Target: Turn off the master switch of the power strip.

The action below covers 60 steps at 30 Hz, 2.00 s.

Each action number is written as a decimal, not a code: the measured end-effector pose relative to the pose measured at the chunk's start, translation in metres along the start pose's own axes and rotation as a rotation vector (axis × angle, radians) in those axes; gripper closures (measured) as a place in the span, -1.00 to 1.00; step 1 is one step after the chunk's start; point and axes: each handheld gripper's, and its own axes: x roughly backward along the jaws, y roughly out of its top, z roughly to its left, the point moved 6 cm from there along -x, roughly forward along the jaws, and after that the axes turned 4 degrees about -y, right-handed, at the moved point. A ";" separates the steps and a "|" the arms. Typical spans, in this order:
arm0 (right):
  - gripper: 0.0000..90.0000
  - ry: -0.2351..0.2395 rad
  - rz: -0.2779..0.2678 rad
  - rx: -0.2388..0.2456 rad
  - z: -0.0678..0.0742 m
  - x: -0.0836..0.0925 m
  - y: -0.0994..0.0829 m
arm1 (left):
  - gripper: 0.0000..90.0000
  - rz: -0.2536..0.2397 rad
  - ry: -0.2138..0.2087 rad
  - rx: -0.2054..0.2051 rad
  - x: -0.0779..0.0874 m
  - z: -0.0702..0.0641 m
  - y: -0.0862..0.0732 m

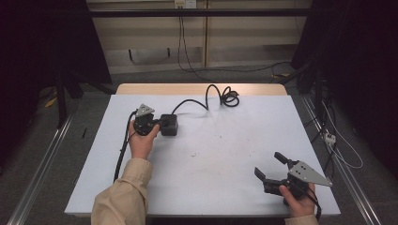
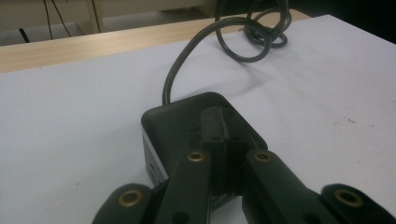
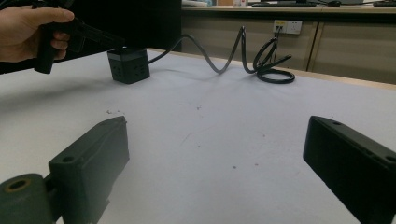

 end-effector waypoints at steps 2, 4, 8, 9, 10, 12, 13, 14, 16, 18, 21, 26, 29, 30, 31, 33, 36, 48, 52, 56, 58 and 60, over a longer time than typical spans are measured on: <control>-0.86 0.001 0.000 0.000 0.000 0.000 0.000 | 1.00 0.005 0.002 -0.008 -0.001 -0.001 0.001; -0.86 0.000 0.000 -0.001 0.000 0.000 0.000 | 1.00 0.004 0.006 -0.004 -0.001 -0.001 0.001; -0.86 0.001 -0.001 -0.002 0.000 0.000 0.000 | 1.00 0.005 0.009 -0.004 -0.001 -0.001 0.001; -0.86 0.001 -0.001 -0.003 0.000 0.000 0.000 | 1.00 0.004 0.009 -0.001 -0.001 -0.001 0.000; -0.86 0.001 -0.001 -0.002 0.000 0.000 0.000 | 1.00 0.003 0.009 -0.001 -0.001 -0.001 0.000; -0.86 0.001 -0.002 -0.002 0.000 0.000 0.000 | 1.00 0.004 0.009 0.000 -0.001 -0.001 0.000; -0.86 0.002 -0.002 -0.001 0.000 0.000 0.000 | 1.00 0.003 0.009 -0.003 -0.001 -0.001 0.001; -0.86 0.002 -0.002 0.000 0.000 0.000 0.000 | 1.00 0.002 0.011 -0.005 -0.001 -0.001 0.001; -0.86 0.001 -0.001 -0.001 0.000 0.000 0.000 | 1.00 0.002 0.010 -0.006 -0.001 -0.001 0.001; -0.86 0.002 -0.001 0.000 0.001 0.000 0.000 | 1.00 0.008 0.015 -0.011 -0.001 -0.001 0.001; -0.86 0.002 -0.001 -0.001 0.001 0.000 0.000 | 1.00 0.012 0.022 -0.017 -0.001 -0.002 0.001; -0.86 0.003 -0.002 -0.001 0.001 0.000 0.000 | 1.00 0.010 0.016 -0.003 -0.001 -0.001 0.001; -0.86 0.003 -0.003 -0.001 0.002 0.000 0.001 | 1.00 0.009 0.016 0.001 -0.001 -0.001 0.001; -0.86 0.004 -0.003 -0.002 0.002 0.000 0.001 | 1.00 0.008 0.014 0.004 -0.001 -0.001 0.001; -0.86 0.003 -0.005 -0.003 0.002 0.000 0.001 | 1.00 0.008 0.013 0.006 -0.001 -0.001 0.000; -0.86 0.003 -0.005 -0.002 0.002 0.000 0.001 | 1.00 0.012 0.018 0.000 -0.001 -0.001 0.000; -0.86 0.004 -0.003 0.000 0.002 0.000 0.001 | 1.00 0.009 0.017 0.008 -0.001 -0.001 0.000; -0.86 0.008 -0.001 0.003 0.002 0.000 0.000 | 1.00 0.017 0.019 0.016 -0.001 0.000 -0.001; -0.86 0.010 0.000 0.007 0.003 0.000 0.000 | 1.00 0.016 0.020 0.008 -0.001 -0.001 0.000; -0.86 0.010 0.000 0.007 0.003 0.000 0.000 | 1.00 0.012 0.020 0.007 -0.001 -0.001 -0.001; -0.86 0.008 0.002 0.006 0.002 0.000 0.000 | 1.00 0.009 0.019 0.013 -0.001 0.000 -0.001; -0.86 0.006 0.003 0.007 0.002 0.000 0.000 | 1.00 0.011 0.017 0.015 -0.001 0.000 -0.001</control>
